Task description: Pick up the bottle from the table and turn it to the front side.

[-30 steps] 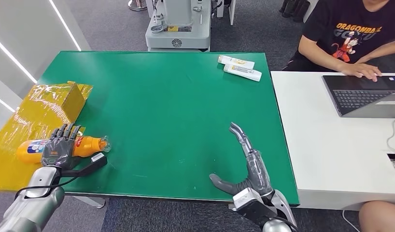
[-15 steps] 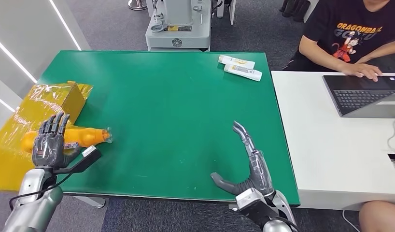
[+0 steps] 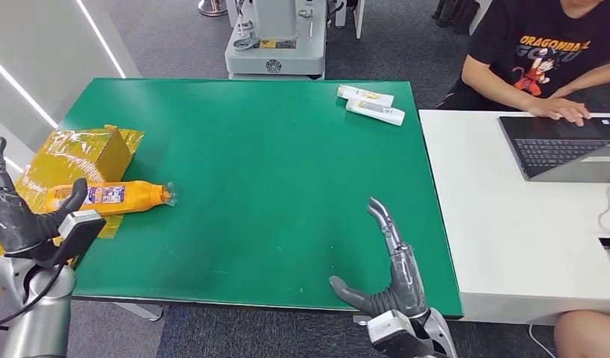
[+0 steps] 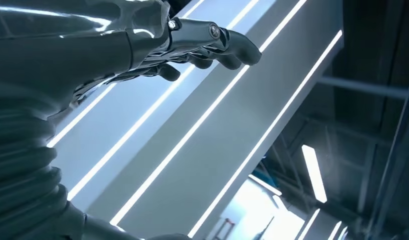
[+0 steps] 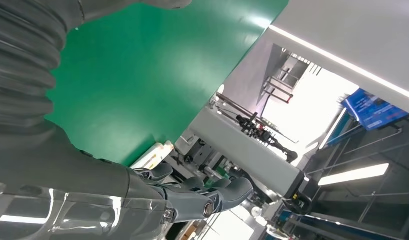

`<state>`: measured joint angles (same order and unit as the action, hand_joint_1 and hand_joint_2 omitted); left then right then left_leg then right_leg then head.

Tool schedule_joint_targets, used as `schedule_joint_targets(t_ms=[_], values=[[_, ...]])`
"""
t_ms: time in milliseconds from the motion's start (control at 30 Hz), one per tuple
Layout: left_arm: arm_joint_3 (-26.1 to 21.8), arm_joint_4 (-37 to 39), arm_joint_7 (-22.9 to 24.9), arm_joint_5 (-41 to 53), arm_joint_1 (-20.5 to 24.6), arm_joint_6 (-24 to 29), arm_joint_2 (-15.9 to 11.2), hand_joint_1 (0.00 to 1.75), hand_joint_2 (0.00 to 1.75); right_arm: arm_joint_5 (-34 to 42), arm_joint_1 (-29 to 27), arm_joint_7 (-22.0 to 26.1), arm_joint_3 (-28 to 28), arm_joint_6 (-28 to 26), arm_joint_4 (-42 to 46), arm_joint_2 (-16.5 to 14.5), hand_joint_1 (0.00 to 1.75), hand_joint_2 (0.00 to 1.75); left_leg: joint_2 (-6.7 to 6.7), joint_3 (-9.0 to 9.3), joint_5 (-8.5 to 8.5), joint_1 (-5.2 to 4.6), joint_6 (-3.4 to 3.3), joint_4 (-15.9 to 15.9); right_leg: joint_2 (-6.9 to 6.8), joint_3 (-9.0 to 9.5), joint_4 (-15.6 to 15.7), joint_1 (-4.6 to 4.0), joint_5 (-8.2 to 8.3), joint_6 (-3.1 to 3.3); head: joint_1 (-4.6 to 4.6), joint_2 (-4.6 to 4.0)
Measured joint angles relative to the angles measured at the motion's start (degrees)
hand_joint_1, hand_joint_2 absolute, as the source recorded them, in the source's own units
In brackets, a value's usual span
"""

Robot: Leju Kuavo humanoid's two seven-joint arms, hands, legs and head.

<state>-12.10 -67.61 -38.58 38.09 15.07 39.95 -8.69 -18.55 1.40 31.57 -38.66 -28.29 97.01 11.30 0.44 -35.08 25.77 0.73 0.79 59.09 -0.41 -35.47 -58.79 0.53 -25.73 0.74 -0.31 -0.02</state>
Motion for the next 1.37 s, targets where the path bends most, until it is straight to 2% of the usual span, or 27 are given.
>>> schedule_joint_targets(t_ms=[133,300,367,467,567,733,867,1200,1367], values=[[3.7,-5.8,-1.4,-11.6,-0.5,0.0,1.0,0.00,1.75,-0.8,-1.6,0.3,0.2,-0.4,1.3,0.0,0.00,1.75,0.01,-0.01,0.00,-0.01,0.00,0.0,0.00,0.00,0.0,0.00,0.00,-0.01,0.01,0.00],[11.4,-14.9,-1.7,-27.2,-2.2,-0.7,1.5,0.00,1.75,-1.1,-2.6,0.3,0.8,-0.9,2.3,0.0,0.00,1.75,0.00,0.00,0.01,-0.02,-0.01,0.0,-0.01,0.02,0.0,0.01,0.00,-0.01,0.00,0.00],[14.5,-18.7,-1.7,-34.6,-3.5,-3.3,2.4,0.00,1.75,-1.1,-3.3,0.5,1.2,-1.5,2.7,0.0,0.00,1.75,0.00,0.01,0.02,-0.04,-0.03,0.0,0.00,0.03,0.0,0.03,0.00,-0.01,-0.01,0.00],[19.7,-23.7,-1.4,-45.1,-6.3,-9.5,5.2,0.00,1.75,-1.1,-4.8,1.1,2.2,-2.9,3.7,0.0,0.00,1.75,-0.01,-0.01,0.06,-0.06,-0.08,0.0,-0.02,0.03,0.1,0.07,-0.02,-0.04,0.00,0.00],[24.9,-26.4,0.7,-50.5,-8.1,-14.4,7.4,0.00,1.75,-1.4,-5.4,1.5,2.8,-3.7,4.5,-0.2,0.00,1.75,0.01,-0.02,0.13,-0.07,-0.10,0.0,0.00,0.03,0.1,0.08,-0.02,-0.05,0.01,0.00],[31.3,-27.2,4.1,-51.0,-9.7,-20.1,9.3,0.00,1.75,-1.9,-5.8,0.9,3.4,-3.7,5.8,-1.7,0.00,1.75,0.01,0.01,0.17,-0.06,-0.12,0.0,0.01,0.04,0.1,0.08,-0.02,-0.05,0.00,0.00],[34.2,-27.3,5.3,-50.5,-11.1,-21.1,10.9,0.00,1.75,-2.4,-6.3,0.7,3.8,-3.4,7.0,-3.0,0.00,1.75,0.02,0.02,0.17,-0.05,-0.11,0.0,0.01,0.04,0.1,0.07,-0.02,-0.04,0.00,0.00],[36.6,-27.4,5.8,-44.5,-13.9,-18.8,12.5,0.00,1.75,-2.4,-8.1,0.4,4.9,-2.4,9.2,-4.7,0.00,1.75,0.01,0.01,0.18,-0.06,-0.12,0.0,0.01,0.04,0.1,0.06,-0.05,-0.05,0.01,0.00],[36.6,-27.4,5.9,-45.9,-14.5,-20.9,12.9,0.00,1.75,-2.0,-8.9,0.4,4.9,-2.8,9.6,-5.4,0.00,1.75,0.02,0.01,0.17,-0.05,-0.12,0.0,0.01,0.04,0.1,0.06,-0.04,-0.04,0.00,0.00]])
